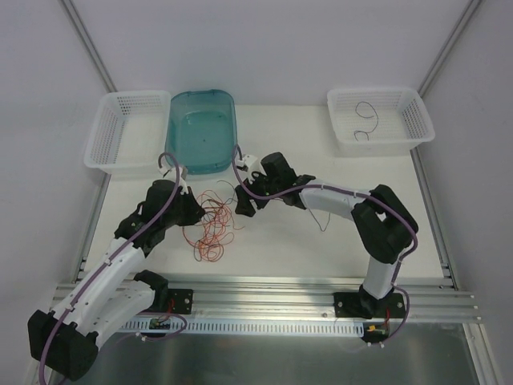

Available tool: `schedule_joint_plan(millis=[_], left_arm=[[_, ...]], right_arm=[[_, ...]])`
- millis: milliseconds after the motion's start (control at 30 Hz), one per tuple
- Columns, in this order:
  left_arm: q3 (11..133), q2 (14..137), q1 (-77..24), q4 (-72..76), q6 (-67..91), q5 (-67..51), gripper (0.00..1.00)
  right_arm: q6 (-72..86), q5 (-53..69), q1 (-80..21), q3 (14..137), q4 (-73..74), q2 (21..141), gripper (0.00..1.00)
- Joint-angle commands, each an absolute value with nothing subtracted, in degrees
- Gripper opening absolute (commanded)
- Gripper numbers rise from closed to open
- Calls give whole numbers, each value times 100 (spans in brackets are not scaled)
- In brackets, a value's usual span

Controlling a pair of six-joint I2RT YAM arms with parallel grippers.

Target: Untangle the cables

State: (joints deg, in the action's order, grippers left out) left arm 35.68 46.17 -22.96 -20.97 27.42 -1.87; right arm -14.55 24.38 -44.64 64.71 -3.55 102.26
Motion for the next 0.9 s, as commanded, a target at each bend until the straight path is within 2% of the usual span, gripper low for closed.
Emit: schedule_joint_plan(millis=[0, 233, 333, 400, 433, 500, 600, 633, 667, 867], left_arm=[[3806, 4447, -2355, -2223, 2681, -439, 0], [3850, 4263, -2364, -2347, 2681, -536, 0], [3867, 4193, -2356, -2390, 2681, -510, 0], [3858, 4175, -2364, -2408, 2681, -466, 0], [3850, 4175, -2356, -2408, 2681, -457, 0], [3841, 4184, -2364, -2408, 2672, -431, 0], [3841, 4184, -2364, -2417, 2654, -369, 0], [3832, 4175, -2364, -2426, 2646, -291, 0], [3823, 4157, -2364, -2426, 2628, -220, 0], [3674, 4078, -2347, -2496, 2698, 236, 0]], right_arm=[[-1468, 2961, -4482, 6899, -975, 10615, 77], [-1327, 2979, -4482, 7207, -1195, 11187, 75], [-1283, 3058, -4491, 7303, -1230, 11346, 69], [-1248, 3277, -4483, 7260, -1257, 11373, 56], [-1196, 3348, -4482, 7234, -1344, 11373, 44], [-1169, 3471, -4482, 7198, -1380, 11347, 35], [-1116, 3481, -4439, 7023, -1450, 11207, 10], [-1055, 3480, -4404, 6953, -1485, 11145, 5], [-1020, 3454, -4369, 6883, -1511, 11058, 1], [-1001, 3113, -3938, 6057, -1258, 9731, 1]])
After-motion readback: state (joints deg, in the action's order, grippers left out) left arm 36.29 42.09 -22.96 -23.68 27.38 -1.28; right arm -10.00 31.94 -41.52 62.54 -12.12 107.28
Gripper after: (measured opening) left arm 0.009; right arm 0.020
